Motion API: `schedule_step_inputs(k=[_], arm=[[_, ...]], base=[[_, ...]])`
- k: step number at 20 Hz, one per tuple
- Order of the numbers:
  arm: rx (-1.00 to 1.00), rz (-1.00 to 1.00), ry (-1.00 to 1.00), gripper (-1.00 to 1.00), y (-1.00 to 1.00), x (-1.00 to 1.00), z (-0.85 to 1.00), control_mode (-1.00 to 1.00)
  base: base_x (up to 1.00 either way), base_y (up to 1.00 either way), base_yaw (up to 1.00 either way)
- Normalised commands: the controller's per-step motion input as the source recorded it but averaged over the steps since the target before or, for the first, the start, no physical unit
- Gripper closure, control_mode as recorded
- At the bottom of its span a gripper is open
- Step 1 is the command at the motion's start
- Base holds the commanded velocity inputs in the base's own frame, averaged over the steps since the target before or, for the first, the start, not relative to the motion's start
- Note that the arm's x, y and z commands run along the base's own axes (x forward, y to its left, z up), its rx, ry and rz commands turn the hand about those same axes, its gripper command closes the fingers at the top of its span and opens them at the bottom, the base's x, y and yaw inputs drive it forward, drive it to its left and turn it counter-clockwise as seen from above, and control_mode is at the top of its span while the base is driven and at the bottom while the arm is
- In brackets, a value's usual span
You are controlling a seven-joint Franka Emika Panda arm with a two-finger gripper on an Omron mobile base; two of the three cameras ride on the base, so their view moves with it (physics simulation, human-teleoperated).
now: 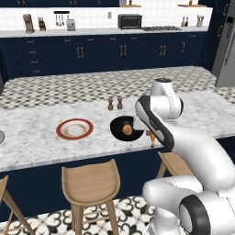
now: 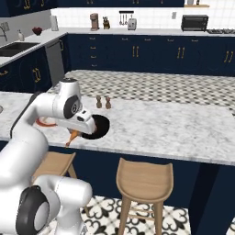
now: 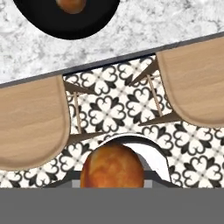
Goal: Pick the chicken drumstick and onion from their plates and place them in the bowl. Then put the bowl in the fridge.
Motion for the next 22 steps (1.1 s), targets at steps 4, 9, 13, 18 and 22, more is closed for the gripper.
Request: schedule_step_inputs(k=[4, 9, 13, 18, 22], arm=[[-0.03, 0.21, 0.0, 1.0, 0.28, 1.0, 0.0, -1.0], [0.12, 0.1, 0.04, 1.0, 0.05, 1.0, -0.14, -1.0], [0.19, 0.03, 0.02, 1.0, 0.0, 1.0, -0.03, -1.0], [-0.11, 0.0, -0.02, 1.0, 0.07, 1.0, -0.4, -1.0], [-0.23, -0.07, 0.01, 1.0, 0.1, 0.94, -0.56, -1.0]], base=[[0.0, 0.0, 0.0], [0.0, 0.0, 0.0], [0.0, 0.0, 0.0], [0.0, 0.0, 0.0], [0.0, 0.0, 0.0]])
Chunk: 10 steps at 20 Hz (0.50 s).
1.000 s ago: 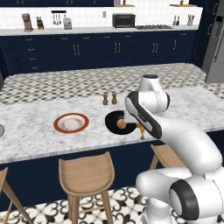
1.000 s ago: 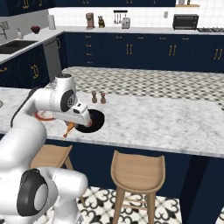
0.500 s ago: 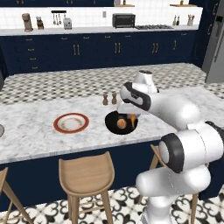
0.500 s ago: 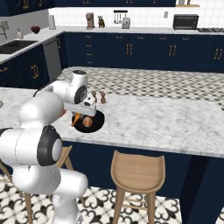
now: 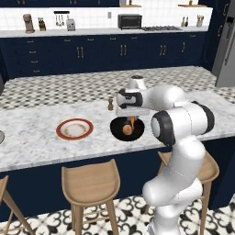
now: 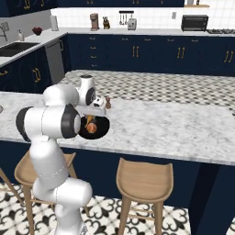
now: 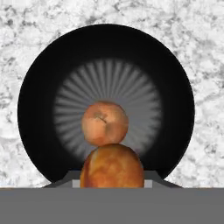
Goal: Pick the chicken drumstick and onion from their plates and place them in the bowl. Then put the bowl in the fridge.
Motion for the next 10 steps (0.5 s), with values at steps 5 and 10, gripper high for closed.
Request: schedule_step_inputs(k=[5, 10], arm=[[-0.07, -0.09, 0.12, 1.0, -0.31, 0.71, -0.72, -1.0], [-0.01, 0.0, 0.05, 1.0, -0.08, 0.45, -0.34, -1.0]], base=[[0.0, 0.0, 0.0], [0.0, 0.0, 0.0]])
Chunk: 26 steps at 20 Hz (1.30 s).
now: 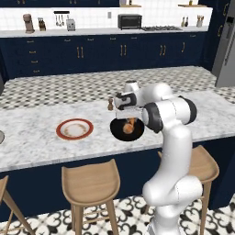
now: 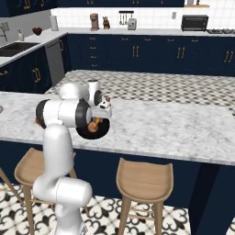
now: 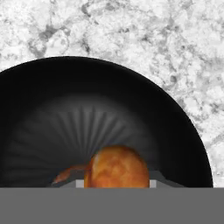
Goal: Pick the chicken drumstick and onion from their plates and place them in the bowl. Then put the bowl in the fridge.
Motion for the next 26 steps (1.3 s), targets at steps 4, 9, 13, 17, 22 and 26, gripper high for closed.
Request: schedule_step_inputs(k=[4, 9, 13, 17, 22, 26], arm=[[0.0, 0.0, 0.03, -1.0, 0.0, 0.32, -0.1, -1.0], [0.0, 0.0, 0.12, -1.0, 0.0, -0.1, -0.07, -1.0], [0.0, 0.0, 0.19, -1.0, 0.0, -0.43, -0.09, -1.0], [-0.01, 0.0, 0.12, -1.0, 0.06, -0.07, 0.14, -1.0], [0.0, -0.04, -0.01, -1.0, 0.21, -0.41, 0.45, -1.0], [-0.05, 0.08, 0.0, -1.0, 0.97, -0.04, 0.16, -1.0]], base=[[0.0, 0.0, 0.0], [0.0, 0.0, 0.0], [0.0, 0.0, 0.0], [0.0, 0.0, 0.0], [0.0, 0.0, 0.0], [0.0, 0.0, 0.0]])
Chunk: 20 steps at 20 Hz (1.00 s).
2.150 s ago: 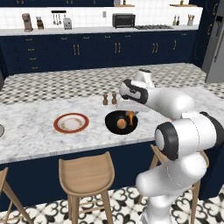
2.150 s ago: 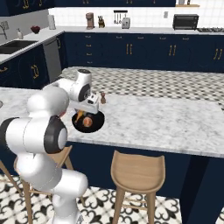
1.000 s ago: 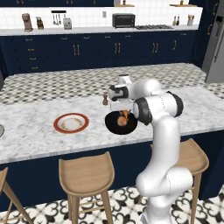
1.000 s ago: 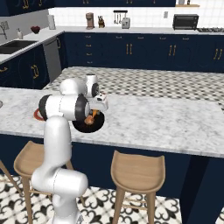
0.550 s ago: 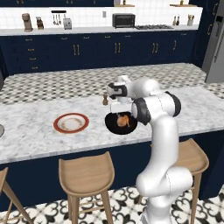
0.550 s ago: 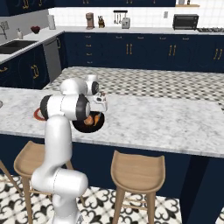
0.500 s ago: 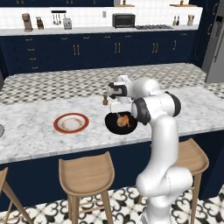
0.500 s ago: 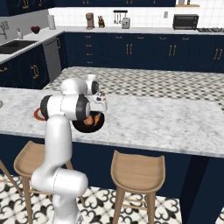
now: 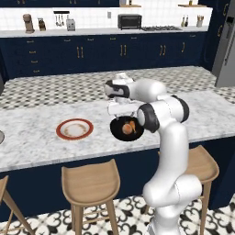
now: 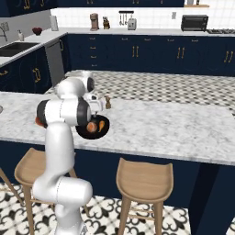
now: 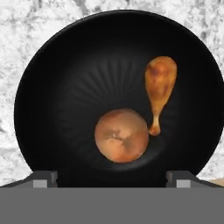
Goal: Pick the chicken drumstick and onion from their plates and place them in the bowl. Then put the bowl in the fridge.
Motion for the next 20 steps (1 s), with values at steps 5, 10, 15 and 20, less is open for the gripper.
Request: schedule_step_inputs(k=[5, 10, 15, 20], arm=[[-0.21, 0.17, 0.0, -1.0, 0.89, -0.07, -0.1, -1.0], [-0.13, 0.24, 0.0, -1.0, 0.43, -0.32, -0.42, -1.0], [-0.01, 0.25, -0.13, -1.0, -0.04, -0.08, -0.27, -1.0], [0.0, 0.04, -0.09, -1.0, -0.22, -0.16, -0.12, -1.0]], base=[[0.0, 0.0, 0.0], [0.0, 0.0, 0.0], [0.0, 0.0, 0.0], [0.0, 0.0, 0.0]])
